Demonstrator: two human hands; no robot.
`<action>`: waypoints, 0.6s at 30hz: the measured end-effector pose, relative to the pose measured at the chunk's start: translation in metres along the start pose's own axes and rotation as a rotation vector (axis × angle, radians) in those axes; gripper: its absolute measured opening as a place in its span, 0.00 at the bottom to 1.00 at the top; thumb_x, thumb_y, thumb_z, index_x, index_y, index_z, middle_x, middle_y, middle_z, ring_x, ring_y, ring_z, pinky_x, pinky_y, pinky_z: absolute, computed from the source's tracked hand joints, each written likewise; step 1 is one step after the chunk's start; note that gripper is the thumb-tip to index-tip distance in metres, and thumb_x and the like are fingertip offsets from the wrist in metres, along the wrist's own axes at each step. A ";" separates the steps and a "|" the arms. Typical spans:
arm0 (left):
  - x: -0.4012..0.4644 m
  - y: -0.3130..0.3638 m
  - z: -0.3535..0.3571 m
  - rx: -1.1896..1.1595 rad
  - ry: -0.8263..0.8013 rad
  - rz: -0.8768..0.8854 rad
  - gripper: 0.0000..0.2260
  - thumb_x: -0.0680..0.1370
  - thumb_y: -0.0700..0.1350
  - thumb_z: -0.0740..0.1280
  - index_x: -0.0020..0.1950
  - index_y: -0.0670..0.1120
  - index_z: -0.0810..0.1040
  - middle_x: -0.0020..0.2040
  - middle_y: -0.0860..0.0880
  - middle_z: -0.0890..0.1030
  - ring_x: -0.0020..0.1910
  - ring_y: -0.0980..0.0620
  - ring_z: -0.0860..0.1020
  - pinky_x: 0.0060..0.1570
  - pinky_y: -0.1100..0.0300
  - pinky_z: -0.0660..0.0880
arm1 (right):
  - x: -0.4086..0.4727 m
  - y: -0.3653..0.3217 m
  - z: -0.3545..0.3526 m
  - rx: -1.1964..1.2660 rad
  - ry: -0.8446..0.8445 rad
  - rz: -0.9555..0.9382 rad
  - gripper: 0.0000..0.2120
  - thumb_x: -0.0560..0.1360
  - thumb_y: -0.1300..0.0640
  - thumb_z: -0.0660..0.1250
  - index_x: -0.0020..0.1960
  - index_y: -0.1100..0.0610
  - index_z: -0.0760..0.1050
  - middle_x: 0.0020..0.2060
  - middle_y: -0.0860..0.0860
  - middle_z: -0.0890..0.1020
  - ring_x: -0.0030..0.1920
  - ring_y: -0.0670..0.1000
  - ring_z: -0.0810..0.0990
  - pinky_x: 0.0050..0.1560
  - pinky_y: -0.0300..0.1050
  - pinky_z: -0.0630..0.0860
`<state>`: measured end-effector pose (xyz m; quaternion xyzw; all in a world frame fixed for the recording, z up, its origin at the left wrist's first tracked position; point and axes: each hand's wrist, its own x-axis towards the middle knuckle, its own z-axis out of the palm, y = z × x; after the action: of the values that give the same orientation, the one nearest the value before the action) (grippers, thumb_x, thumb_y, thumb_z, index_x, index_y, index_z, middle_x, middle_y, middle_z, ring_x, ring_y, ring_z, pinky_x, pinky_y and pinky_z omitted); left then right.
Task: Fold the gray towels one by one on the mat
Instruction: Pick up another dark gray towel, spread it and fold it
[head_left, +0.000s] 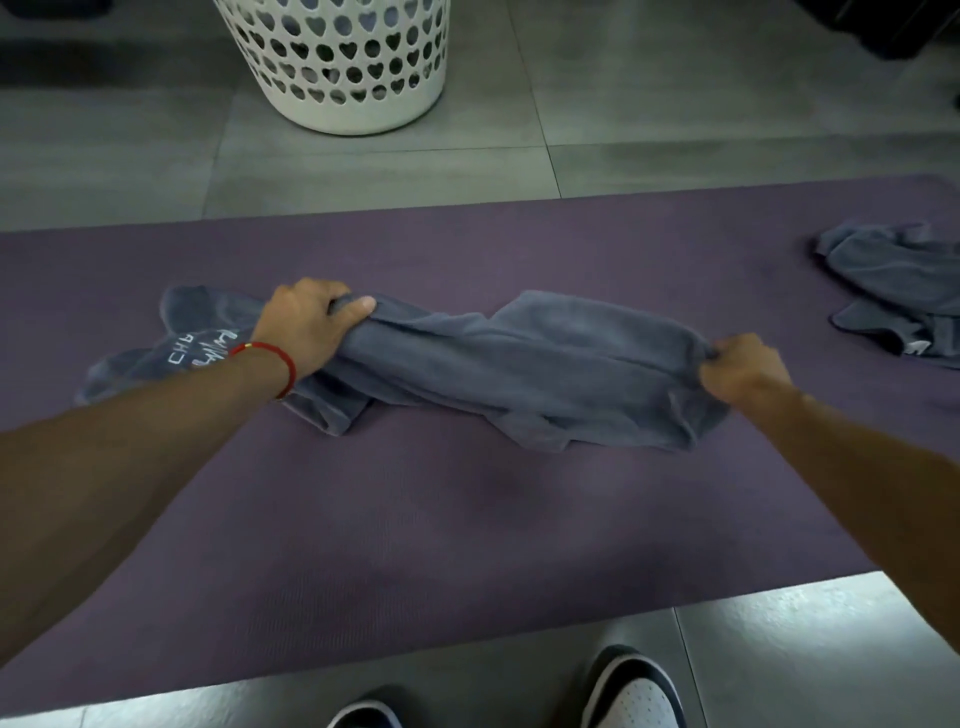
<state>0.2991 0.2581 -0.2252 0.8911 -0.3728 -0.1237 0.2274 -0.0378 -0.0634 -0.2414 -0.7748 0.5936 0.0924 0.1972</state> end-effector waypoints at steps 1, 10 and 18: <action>-0.002 -0.002 0.001 0.001 -0.051 0.031 0.18 0.81 0.57 0.65 0.40 0.44 0.77 0.36 0.45 0.79 0.38 0.45 0.77 0.42 0.51 0.73 | 0.002 0.010 -0.001 -0.095 -0.069 0.056 0.13 0.77 0.59 0.64 0.57 0.65 0.79 0.55 0.64 0.81 0.57 0.66 0.79 0.57 0.55 0.78; -0.032 -0.006 0.027 0.177 -0.303 0.094 0.20 0.72 0.49 0.77 0.60 0.51 0.74 0.55 0.47 0.81 0.54 0.44 0.79 0.54 0.49 0.76 | -0.001 -0.062 0.034 -0.088 -0.026 -0.695 0.21 0.79 0.57 0.63 0.72 0.55 0.69 0.71 0.56 0.71 0.68 0.61 0.73 0.67 0.56 0.72; -0.054 -0.042 0.026 0.207 -0.140 -0.135 0.10 0.77 0.40 0.69 0.57 0.41 0.82 0.53 0.39 0.83 0.56 0.39 0.80 0.57 0.53 0.72 | 0.017 -0.153 0.054 -0.384 -0.191 -0.599 0.32 0.82 0.59 0.62 0.81 0.51 0.50 0.72 0.64 0.66 0.68 0.66 0.71 0.66 0.57 0.71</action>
<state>0.2774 0.3145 -0.2661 0.9219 -0.3379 -0.1616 0.0989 0.1184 -0.0228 -0.2666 -0.9250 0.2910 0.2122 0.1213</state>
